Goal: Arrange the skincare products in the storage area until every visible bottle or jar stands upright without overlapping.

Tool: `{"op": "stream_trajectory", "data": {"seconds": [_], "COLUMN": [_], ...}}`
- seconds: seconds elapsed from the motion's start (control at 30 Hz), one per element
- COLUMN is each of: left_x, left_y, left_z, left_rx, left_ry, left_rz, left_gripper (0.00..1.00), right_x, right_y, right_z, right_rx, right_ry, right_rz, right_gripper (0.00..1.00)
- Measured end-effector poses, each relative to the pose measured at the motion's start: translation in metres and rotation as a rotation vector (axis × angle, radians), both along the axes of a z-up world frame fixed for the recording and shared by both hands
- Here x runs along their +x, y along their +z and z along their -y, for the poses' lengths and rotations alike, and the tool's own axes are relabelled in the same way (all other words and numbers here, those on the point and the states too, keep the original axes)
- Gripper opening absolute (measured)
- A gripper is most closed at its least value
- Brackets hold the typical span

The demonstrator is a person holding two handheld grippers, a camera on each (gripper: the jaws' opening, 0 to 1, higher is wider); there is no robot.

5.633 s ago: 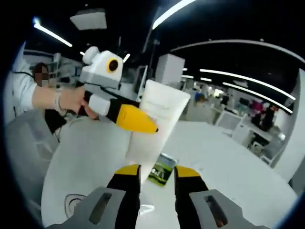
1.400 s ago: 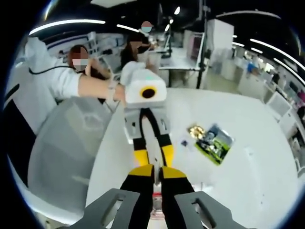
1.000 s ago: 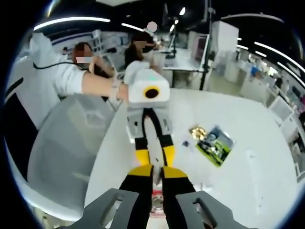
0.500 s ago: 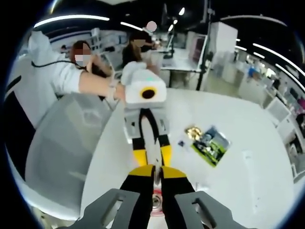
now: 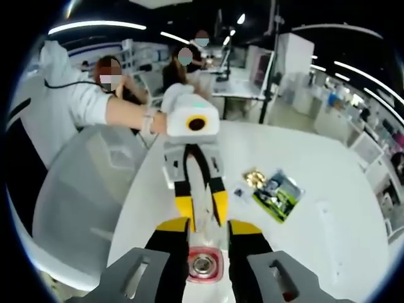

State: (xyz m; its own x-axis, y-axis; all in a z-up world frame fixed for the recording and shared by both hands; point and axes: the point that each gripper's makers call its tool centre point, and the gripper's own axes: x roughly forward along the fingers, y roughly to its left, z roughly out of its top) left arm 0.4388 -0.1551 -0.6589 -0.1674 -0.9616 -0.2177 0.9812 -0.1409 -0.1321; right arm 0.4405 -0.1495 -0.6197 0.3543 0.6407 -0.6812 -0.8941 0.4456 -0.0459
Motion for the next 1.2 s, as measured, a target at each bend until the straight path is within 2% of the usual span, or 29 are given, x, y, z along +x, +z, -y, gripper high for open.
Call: {"op": "stream_trajectory", "data": {"seconds": [0.2, 0.3, 0.37, 0.5, 0.6, 0.77, 1.0, 1.2], "left_x": [0.002, 0.0, 0.0, 0.005, 0.005, 0.007, 0.018, 0.025], "left_y": [0.005, 0.009, 0.011, 0.01, 0.008, 0.009, 0.015, 0.015], "left_z": [-0.005, -0.006, -0.008, -0.013, -0.016, -0.02, -0.029, -0.037], "left_rx": [-0.011, -0.005, -0.005, 0.013, 0.035, 0.046, 0.077, 0.1], "left_ry": [0.022, 0.047, 0.048, 0.071, 0.089, 0.111, 0.184, 0.207], "left_rz": [0.002, 0.034, 0.035, 0.056, 0.075, 0.077, 0.11, 0.124], "left_gripper": [0.25, 0.32, 0.37, 0.43, 0.46, 0.57, 0.69, 0.78], "right_x": [-0.001, -0.001, 0.001, -0.001, -0.002, -0.004, -0.006, -0.014], "right_y": [0.002, 0.004, 0.004, 0.004, 0.005, 0.006, 0.008, 0.0], "right_z": [0.0, 0.0, 0.001, 0.002, 0.002, 0.006, 0.014, 0.021], "right_rx": [0.018, 0.023, 0.025, 0.033, 0.039, 0.052, 0.058, 0.03], "right_ry": [-0.018, -0.031, -0.035, -0.054, -0.061, -0.087, -0.12, -0.15], "right_rz": [0.008, 0.033, 0.038, 0.038, 0.052, 0.054, 0.073, 0.083], "right_gripper": [0.28, 0.37, 0.42, 0.48, 0.56, 0.63, 0.71, 0.86]}}
